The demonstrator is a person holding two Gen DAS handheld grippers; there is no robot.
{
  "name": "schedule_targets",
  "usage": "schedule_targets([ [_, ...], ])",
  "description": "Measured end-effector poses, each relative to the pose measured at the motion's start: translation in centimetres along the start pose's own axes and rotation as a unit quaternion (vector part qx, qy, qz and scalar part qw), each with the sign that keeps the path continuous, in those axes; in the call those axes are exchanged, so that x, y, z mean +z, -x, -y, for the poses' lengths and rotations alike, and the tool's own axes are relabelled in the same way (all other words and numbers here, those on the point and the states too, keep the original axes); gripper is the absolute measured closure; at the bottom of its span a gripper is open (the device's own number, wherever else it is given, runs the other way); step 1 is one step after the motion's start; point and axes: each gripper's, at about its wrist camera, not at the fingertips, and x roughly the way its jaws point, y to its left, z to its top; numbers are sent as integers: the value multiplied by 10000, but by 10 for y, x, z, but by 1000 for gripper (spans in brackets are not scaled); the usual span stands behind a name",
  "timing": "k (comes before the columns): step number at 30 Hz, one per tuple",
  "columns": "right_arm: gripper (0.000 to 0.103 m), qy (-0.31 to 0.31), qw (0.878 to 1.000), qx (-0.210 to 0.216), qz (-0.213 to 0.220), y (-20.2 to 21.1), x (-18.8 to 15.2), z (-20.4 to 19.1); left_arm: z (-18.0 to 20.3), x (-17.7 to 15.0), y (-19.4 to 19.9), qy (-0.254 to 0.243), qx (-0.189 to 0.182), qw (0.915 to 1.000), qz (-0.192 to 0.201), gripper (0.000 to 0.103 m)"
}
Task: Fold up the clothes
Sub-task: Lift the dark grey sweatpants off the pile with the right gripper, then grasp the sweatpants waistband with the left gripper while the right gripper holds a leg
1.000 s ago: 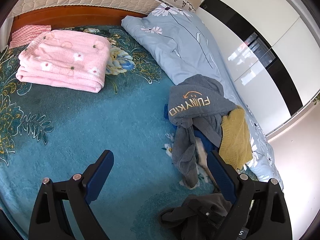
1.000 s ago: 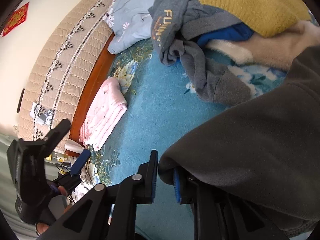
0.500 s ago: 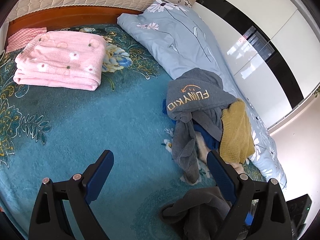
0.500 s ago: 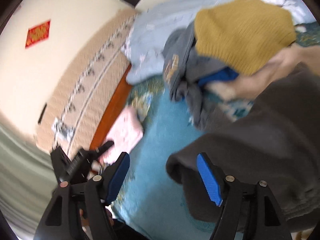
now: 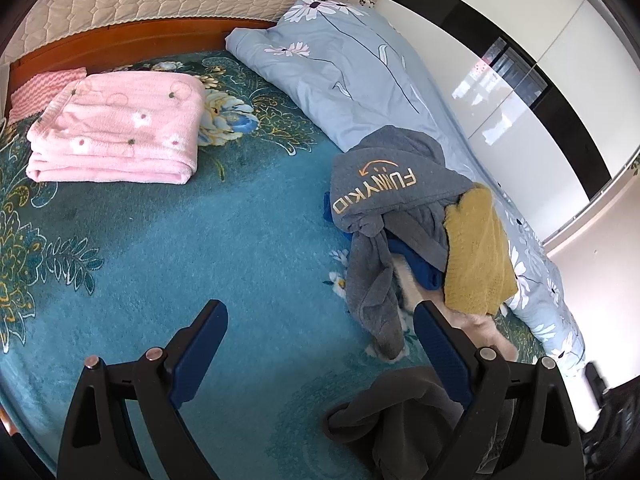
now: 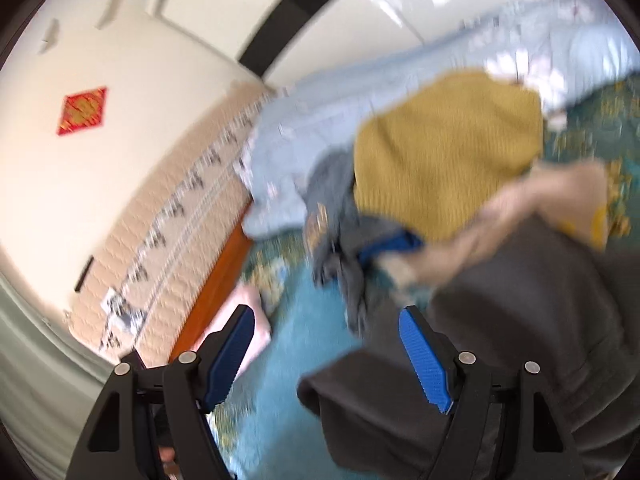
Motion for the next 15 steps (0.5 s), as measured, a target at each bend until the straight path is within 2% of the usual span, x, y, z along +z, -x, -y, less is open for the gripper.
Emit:
schedule_targets([
  [3, 25, 126, 9985, -28, 526, 31, 19, 1, 10, -2, -4, -237, -16, 9997, -96, 9],
  [5, 23, 65, 9977, -100, 664, 48, 28, 9, 22, -5, -7, -508, -57, 9985, -194, 9],
  [7, 22, -50, 9977, -270, 623, 61, 34, 22, 36, -9, -9, -826, -110, 9961, -282, 9],
  [10, 22, -330, 9960, -787, 254, 76, 32, 54, 61, -17, -6, -1401, -231, 9894, -291, 9],
  [13, 22, -666, 9892, -1276, 257, 100, 23, 90, 96, -31, -1, -2204, -387, 9743, -270, 9],
  [15, 22, -1034, 9836, -1450, 303, 116, 18, 116, 129, -53, 1, -3058, -368, 9511, -237, 9],
])
